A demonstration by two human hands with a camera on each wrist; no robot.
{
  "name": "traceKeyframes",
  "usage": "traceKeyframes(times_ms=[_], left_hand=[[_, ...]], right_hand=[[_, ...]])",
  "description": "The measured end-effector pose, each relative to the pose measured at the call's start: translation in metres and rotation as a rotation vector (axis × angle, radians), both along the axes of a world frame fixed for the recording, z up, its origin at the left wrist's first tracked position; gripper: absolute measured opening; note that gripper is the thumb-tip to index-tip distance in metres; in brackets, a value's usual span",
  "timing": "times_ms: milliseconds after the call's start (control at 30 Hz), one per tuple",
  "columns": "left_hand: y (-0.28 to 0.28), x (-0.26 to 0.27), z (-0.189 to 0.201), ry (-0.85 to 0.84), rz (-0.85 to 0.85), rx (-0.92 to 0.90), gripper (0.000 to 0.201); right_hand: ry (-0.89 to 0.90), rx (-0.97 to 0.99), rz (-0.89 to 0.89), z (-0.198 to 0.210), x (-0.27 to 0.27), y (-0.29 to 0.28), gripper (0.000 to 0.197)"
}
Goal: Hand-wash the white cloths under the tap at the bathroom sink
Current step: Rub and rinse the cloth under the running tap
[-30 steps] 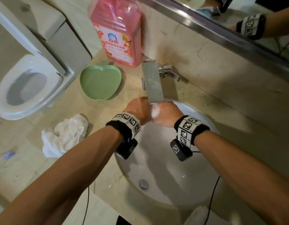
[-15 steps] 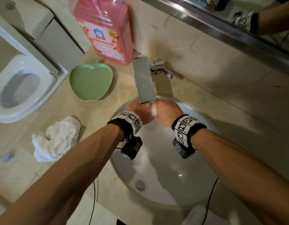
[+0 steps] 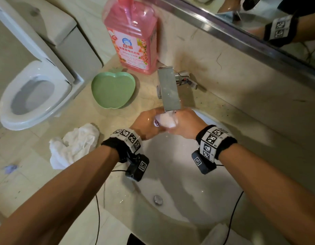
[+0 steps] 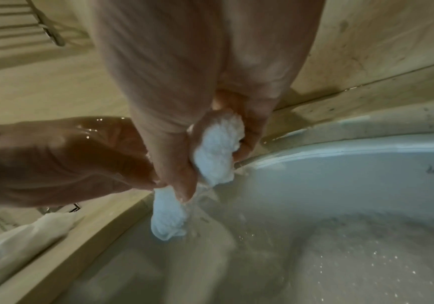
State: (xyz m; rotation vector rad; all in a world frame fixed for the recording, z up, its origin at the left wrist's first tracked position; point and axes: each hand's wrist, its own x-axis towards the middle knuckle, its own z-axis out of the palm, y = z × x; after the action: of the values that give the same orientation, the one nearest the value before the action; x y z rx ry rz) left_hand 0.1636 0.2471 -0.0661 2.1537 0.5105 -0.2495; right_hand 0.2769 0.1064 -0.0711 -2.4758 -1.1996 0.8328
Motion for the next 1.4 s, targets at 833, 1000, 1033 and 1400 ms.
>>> traceKeyframes(times_ms=[833, 1000, 1033, 1400], left_hand=[[0.004, 0.001, 0.002, -0.027, -0.016, -0.005, 0.018], [0.004, 0.006, 0.003, 0.006, 0.028, -0.05, 0.019], [0.005, 0.006, 0.003, 0.031, 0.027, -0.057, 0.016], [0.002, 0.002, -0.006, -0.069, -0.172, 0.264, 0.048]], right_hand=[[0.249, 0.214, -0.202, 0.009, 0.005, -0.034, 0.054], [0.202, 0.178, -0.237, 0.008, 0.013, -0.04, 0.025], [0.176, 0.164, -0.224, 0.008, 0.013, -0.04, 0.015], [0.092, 0.195, 0.031, 0.027, -0.008, -0.018, 0.038]])
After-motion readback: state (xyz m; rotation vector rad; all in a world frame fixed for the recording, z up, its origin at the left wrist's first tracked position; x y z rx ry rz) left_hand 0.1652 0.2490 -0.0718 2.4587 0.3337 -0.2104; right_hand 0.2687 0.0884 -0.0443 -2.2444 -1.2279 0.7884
